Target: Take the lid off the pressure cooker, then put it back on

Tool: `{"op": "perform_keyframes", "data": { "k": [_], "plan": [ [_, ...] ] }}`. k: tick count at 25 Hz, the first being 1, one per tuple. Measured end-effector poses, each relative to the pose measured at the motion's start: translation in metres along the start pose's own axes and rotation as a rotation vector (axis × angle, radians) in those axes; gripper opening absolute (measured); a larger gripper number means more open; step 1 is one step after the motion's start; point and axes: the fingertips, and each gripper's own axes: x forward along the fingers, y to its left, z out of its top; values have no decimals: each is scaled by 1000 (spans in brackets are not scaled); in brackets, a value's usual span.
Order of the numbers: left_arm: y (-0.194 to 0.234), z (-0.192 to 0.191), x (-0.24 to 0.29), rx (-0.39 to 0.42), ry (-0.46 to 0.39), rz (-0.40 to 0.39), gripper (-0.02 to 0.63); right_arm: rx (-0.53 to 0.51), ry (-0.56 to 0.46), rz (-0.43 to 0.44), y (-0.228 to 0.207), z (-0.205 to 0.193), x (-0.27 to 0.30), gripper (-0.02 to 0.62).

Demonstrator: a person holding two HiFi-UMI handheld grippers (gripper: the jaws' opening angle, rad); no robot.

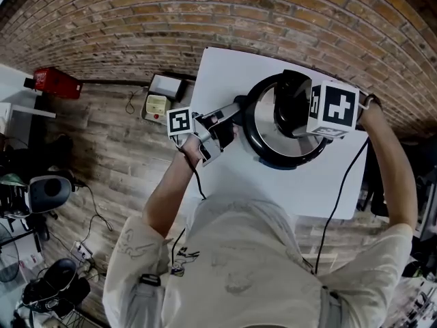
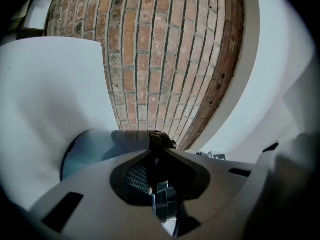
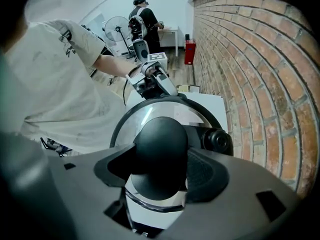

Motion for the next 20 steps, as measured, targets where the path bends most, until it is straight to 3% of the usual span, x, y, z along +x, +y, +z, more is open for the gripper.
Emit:
{"op": "perform_keyframes", "data": {
  "k": [20],
  "plan": [
    [-1,2,-2,14,-19,14,67,36,6,-24,-2,1,1,308]
  ]
}}
